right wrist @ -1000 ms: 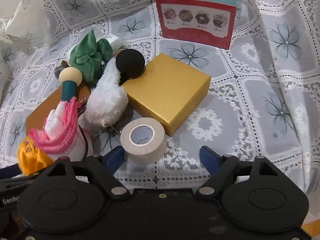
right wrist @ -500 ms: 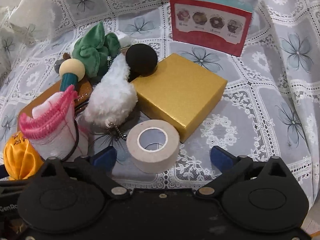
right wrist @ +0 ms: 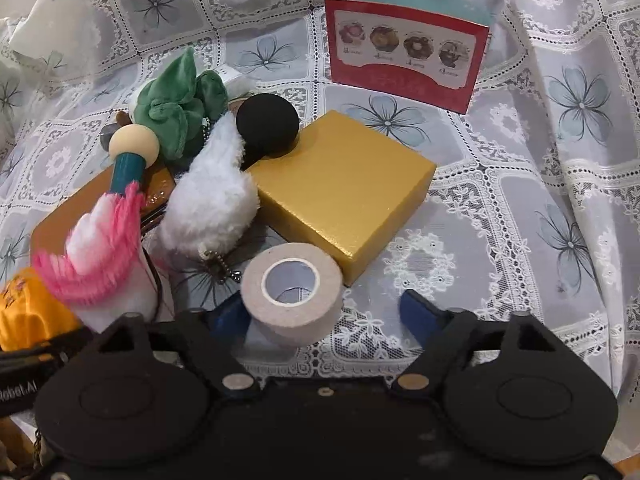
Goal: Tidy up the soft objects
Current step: 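Grasp the orange satin pouch with the left tool while the right tool grasps the beige tape roll, then carry the orange pouch and tape roll back over the basket with both tools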
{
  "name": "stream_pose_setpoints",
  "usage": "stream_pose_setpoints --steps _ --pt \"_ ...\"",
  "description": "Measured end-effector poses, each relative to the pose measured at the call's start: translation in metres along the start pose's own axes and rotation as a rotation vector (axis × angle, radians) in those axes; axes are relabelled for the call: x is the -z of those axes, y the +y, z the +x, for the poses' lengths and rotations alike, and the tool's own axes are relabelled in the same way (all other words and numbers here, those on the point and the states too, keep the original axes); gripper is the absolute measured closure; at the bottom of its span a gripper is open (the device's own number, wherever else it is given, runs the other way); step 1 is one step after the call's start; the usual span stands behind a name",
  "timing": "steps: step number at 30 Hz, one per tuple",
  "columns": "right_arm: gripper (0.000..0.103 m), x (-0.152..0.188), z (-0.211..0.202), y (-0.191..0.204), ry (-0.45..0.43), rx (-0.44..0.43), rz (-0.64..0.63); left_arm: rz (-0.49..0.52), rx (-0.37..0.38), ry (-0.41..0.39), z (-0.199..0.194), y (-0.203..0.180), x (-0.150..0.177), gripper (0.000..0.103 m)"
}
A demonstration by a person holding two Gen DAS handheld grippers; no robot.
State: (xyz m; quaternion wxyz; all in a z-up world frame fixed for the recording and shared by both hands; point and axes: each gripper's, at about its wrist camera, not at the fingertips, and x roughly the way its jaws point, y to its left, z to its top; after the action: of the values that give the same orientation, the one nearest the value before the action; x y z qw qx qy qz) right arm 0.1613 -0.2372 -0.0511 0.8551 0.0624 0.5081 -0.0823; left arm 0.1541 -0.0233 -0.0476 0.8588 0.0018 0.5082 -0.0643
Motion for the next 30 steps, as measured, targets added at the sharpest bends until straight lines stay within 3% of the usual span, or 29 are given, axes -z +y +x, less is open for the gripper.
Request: stream_pose_setpoints --steps 4,6,15,23,30 --pt "0.050 0.002 -0.008 -0.004 0.005 -0.009 0.008 0.007 0.010 -0.018 -0.010 0.003 0.002 0.040" --pt "0.056 0.004 -0.013 -0.006 0.008 -0.014 0.017 0.010 0.012 -0.033 -0.016 0.002 0.004 0.040" --pt "0.056 0.021 -0.037 -0.027 0.002 0.011 0.083 0.041 0.018 -0.099 -0.053 -0.001 0.017 0.040" --pt "0.056 0.051 -0.070 -0.052 0.004 0.017 0.141 0.050 0.017 -0.067 -0.078 -0.002 0.040 0.040" --pt "0.056 0.084 -0.112 -0.053 -0.040 -0.006 0.118 0.054 0.015 -0.062 -0.100 -0.005 0.068 0.040"
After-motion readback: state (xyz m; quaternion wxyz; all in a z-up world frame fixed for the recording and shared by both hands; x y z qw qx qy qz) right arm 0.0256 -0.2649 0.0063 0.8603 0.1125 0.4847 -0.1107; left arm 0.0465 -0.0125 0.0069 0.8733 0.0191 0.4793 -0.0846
